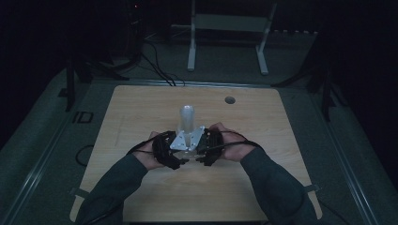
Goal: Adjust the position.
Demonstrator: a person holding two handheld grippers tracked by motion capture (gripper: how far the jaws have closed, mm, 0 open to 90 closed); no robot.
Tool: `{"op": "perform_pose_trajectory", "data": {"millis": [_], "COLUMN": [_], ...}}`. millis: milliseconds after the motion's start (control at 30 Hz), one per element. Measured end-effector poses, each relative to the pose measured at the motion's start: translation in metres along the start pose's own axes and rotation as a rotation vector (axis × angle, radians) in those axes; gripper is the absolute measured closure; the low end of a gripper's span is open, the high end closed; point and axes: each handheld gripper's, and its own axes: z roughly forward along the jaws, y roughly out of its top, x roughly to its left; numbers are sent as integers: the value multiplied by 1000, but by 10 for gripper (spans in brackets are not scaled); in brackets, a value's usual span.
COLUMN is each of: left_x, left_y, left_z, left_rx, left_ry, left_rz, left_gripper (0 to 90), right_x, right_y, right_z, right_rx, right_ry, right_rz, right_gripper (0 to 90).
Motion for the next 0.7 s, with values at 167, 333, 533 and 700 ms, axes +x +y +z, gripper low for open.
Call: {"op": "perform_pose_trajectory", "data": {"millis": [167,333,533,700], "left_x": [-1,0,7,8], "left_y": [-1,-1,-1,-4], "left_z": [1,0,-7,-9], "left_rx": [-11,-7,52,33], "left_ry": [-1,-5,-14,-13], "left_rz": [-14,-3,73,57], "left_gripper": [393,413,414,414], "right_x": [1,0,0,-3], "right_y": [1,0,-1,-3], "right_z": [0,0,-1,-7], "right_rx": [-3,-1,-9,-31], "right_ry": [-8,-3,3,-24], "right_rz": [-3,-14,-9,3], "right_gripper": [323,312,254,194]}}
